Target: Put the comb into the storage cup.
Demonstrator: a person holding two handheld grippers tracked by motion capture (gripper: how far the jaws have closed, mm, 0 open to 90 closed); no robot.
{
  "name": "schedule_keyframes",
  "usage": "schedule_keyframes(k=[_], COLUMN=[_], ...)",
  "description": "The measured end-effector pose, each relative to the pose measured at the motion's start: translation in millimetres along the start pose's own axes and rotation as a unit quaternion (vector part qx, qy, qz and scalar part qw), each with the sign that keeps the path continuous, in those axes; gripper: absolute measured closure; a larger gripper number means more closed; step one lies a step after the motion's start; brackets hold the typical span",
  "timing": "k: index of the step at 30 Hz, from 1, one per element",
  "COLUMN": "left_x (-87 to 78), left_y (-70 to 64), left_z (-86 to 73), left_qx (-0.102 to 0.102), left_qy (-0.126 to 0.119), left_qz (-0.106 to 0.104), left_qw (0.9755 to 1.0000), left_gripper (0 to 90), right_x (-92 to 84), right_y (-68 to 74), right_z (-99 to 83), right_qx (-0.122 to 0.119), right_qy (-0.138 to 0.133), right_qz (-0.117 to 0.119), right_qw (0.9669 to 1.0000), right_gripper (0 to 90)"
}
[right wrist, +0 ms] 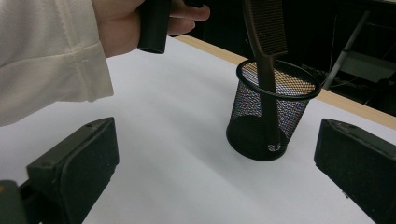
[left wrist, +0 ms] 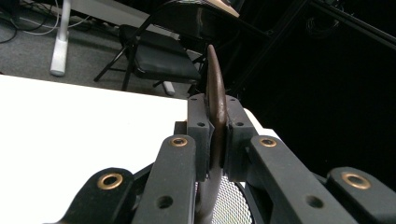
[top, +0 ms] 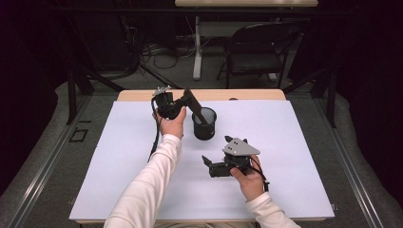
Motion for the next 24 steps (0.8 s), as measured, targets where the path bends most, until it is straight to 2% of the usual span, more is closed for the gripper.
schedule_keyframes(k=[24], left_x=[-0.5], left_y=[5.8], left_z=[-0.6], left_qx=[-0.013], left_qy=[0.003], left_qz=[0.011], left_qw=[0.9999], left_gripper=[83.9], right_x=[0.3], right_y=[0.2], right_z=[-0.2], right_qx=[0.001], right_qy=[0.001], right_qz=[0.002], right_qw=[1.0], right_gripper=[0.0])
Point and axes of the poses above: each handheld gripper's, and its own axes: x roughly forward along the jaws, z roughly out of its top, y roughly to its left, the point moved 1 cm from there along x, roughly forward along the jaws, and after that the axes turned 2 degrees about x, right-handed, at the moved point
